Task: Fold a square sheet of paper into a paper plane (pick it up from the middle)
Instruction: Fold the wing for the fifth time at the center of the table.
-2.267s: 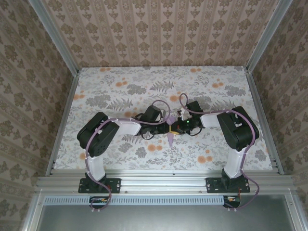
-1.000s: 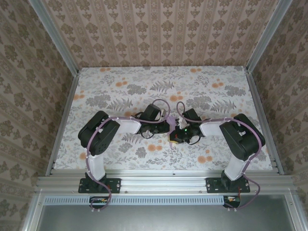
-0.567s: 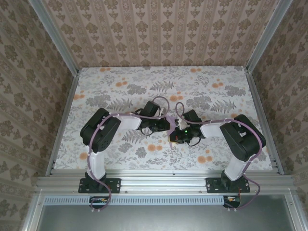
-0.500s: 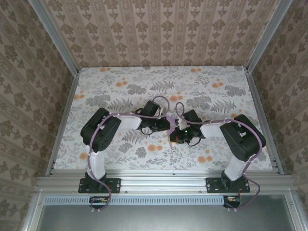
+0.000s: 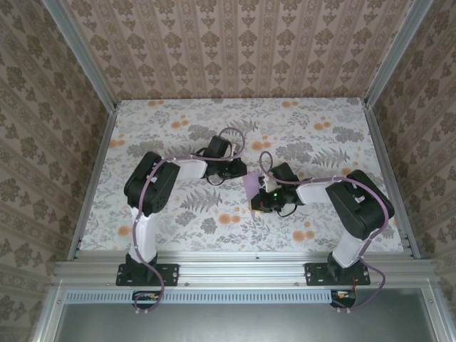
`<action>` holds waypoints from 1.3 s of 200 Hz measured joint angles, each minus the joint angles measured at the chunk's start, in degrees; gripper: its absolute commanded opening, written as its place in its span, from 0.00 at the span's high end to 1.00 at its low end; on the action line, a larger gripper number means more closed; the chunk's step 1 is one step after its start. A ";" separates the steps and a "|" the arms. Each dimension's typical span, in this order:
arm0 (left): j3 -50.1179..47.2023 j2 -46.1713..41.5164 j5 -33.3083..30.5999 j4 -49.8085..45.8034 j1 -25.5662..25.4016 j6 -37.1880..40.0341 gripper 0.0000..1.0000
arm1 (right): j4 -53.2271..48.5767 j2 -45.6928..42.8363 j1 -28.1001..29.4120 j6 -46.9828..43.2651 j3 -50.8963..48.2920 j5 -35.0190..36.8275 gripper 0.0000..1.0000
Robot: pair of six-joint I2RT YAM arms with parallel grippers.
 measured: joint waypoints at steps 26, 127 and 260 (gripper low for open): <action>2.21 1.33 0.66 -1.31 0.74 0.74 0.87 | 0.02 -0.09 0.02 0.00 -0.09 0.09 0.97; 5.99 3.15 0.17 -2.75 2.89 2.89 0.82 | -0.85 -1.49 0.92 0.59 -0.22 1.11 0.91; 2.69 -21.77 -14.16 -22.60 -3.98 6.95 0.44 | -20.65 -19.78 -8.15 -1.07 7.17 1.57 0.60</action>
